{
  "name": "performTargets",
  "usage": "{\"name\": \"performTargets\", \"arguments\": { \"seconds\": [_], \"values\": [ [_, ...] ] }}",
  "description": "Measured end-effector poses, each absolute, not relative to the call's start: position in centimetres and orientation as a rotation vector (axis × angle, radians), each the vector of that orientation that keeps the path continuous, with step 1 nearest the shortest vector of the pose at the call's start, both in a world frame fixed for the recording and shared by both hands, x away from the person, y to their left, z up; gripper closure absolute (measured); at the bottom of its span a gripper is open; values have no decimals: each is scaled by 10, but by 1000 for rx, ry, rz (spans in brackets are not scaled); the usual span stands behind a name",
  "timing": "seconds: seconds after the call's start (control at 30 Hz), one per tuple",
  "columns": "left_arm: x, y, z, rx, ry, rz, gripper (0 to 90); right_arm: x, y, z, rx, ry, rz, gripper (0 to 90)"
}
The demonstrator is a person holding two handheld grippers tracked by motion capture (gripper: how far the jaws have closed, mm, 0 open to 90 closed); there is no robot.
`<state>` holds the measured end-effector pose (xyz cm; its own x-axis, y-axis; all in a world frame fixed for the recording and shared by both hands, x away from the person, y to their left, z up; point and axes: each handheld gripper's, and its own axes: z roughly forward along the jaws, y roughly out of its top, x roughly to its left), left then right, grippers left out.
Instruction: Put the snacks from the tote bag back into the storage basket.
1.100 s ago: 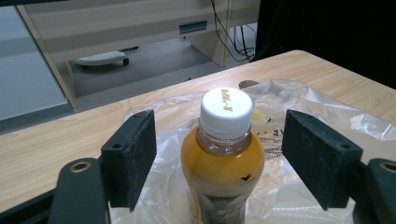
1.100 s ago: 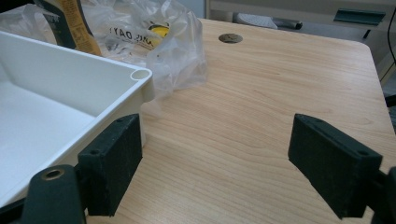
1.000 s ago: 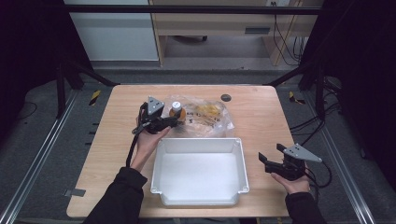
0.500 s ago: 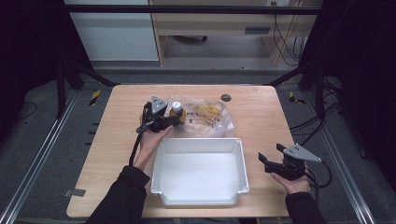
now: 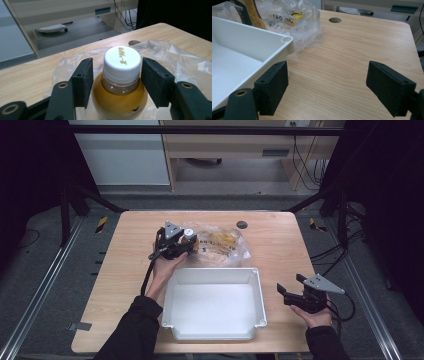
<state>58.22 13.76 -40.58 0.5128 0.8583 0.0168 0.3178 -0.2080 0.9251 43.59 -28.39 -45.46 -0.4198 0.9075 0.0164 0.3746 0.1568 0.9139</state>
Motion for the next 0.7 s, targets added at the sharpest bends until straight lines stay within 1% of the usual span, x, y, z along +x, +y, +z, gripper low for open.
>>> {"name": "performTargets", "arguments": {
  "seconds": [0.2, 0.23, 0.27, 0.33, 0.7],
  "values": [
    [581, 135, -405, 1769, 980, 699, 506, 436, -284, -455, 1216, 1880, 1236, 181],
    [581, 134, -405, 1769, 981, 702, 536, 436, -284, -455, 1217, 1880, 1234, 181],
    [581, 134, -404, 1768, 982, 704, 536, 436, -284, -455, 1217, 1880, 1234, 181],
    [581, 134, -403, 1762, 987, 707, 574, 436, -284, -455, 1216, 1881, 1234, 181],
    [580, 132, -400, 1781, 991, 714, 585, 436, -284, -455, 1215, 1883, 1231, 181]
  ]
}}
